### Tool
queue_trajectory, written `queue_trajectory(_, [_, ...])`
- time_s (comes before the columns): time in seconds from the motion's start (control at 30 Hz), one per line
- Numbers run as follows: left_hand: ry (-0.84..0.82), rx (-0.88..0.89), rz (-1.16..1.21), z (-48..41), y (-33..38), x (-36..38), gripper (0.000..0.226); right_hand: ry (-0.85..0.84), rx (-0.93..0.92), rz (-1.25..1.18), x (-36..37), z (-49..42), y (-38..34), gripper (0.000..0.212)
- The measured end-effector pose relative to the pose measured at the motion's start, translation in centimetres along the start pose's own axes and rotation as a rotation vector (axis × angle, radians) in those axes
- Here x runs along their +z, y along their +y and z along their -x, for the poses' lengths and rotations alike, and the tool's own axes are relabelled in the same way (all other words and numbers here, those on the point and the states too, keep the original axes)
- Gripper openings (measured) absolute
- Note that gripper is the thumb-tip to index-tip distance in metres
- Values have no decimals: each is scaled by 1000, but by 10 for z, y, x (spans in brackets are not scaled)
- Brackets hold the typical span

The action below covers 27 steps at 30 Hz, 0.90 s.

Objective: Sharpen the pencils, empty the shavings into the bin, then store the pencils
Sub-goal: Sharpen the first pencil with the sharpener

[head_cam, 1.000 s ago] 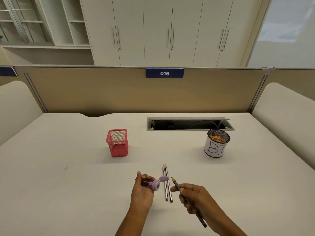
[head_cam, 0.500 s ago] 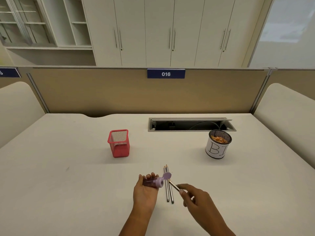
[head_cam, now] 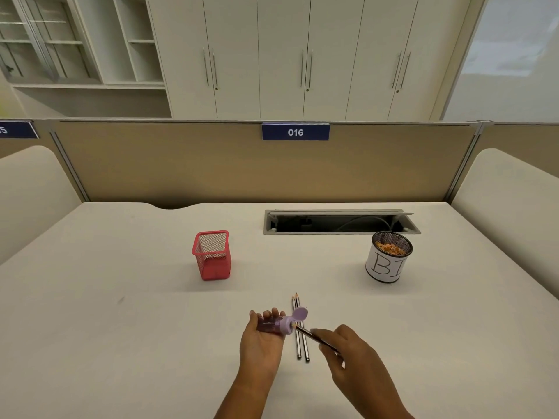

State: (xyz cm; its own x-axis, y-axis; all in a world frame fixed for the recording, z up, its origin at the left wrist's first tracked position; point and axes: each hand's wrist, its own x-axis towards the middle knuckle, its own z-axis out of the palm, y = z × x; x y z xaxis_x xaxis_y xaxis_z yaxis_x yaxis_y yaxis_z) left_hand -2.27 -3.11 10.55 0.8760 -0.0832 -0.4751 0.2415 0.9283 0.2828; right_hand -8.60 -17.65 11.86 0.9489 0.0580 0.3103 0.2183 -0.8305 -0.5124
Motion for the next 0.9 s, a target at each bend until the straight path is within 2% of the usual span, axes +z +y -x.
queue_trajectory(0.1, [20,14,-12,0,-1,1,35,50,-96,171,-3,0,-3,44])
queue_trajectory(0.27, [47,37,29,-1,-1,1,35,78,-152,241,-3,2,-2,65])
queue_trajectory(0.9, [8,-32,46,2,-1,2,33,107,-154,225,-11,3,-5,65])
